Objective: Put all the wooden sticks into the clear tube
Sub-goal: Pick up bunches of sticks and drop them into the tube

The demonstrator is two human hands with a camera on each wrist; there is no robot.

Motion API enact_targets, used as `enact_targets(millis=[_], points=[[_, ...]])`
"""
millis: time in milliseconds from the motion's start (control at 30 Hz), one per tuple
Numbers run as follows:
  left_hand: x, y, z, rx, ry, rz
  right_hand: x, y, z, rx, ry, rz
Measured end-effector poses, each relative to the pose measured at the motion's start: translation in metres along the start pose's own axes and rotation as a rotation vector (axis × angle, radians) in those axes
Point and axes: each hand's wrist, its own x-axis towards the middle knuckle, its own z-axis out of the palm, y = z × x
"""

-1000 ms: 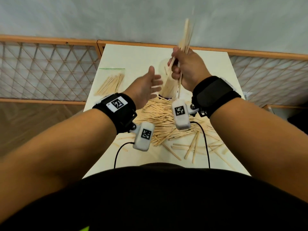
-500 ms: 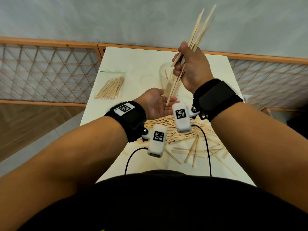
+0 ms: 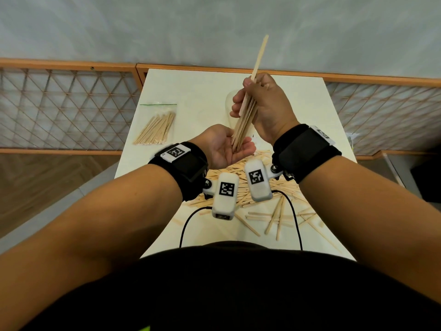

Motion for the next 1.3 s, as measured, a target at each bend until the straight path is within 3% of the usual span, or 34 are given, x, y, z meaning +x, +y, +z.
enact_targets(millis=[433,633,800,933,1100,1200,1300], points=[[0.006,0.010,-0.001,0.019,0.026,0.035,0.012,-0.004,-0.004,-0.005,0.005,-0.044],[0.005,0.017,0.002,0.043,0.029,0.065,0.014,-0.002,-0.003,-0.094,-0.123,-0.009],[0.010,0.020,-0.003,0.123,-0.003,0.025,0.022,-0.005,0.000,-0.098,-0.037,-0.034],[0.015,0.023,-0.007,0.026,0.013,0.038,0.023,-0.009,0.000,-0.068,-0.087,-0.055],[0.014,0.026,-0.007,0.012,0.023,0.078,0.026,-0.010,0.004,-0.063,-0.047,-0.037],[0.012,0.023,-0.006,0.142,-0.016,0.134,0.031,-0.010,0.009,-0.055,0.042,-0.006],[0.009,0.018,-0.008,0.439,-0.061,0.277,0.040,-0.015,0.006,-0.037,0.194,0.015]])
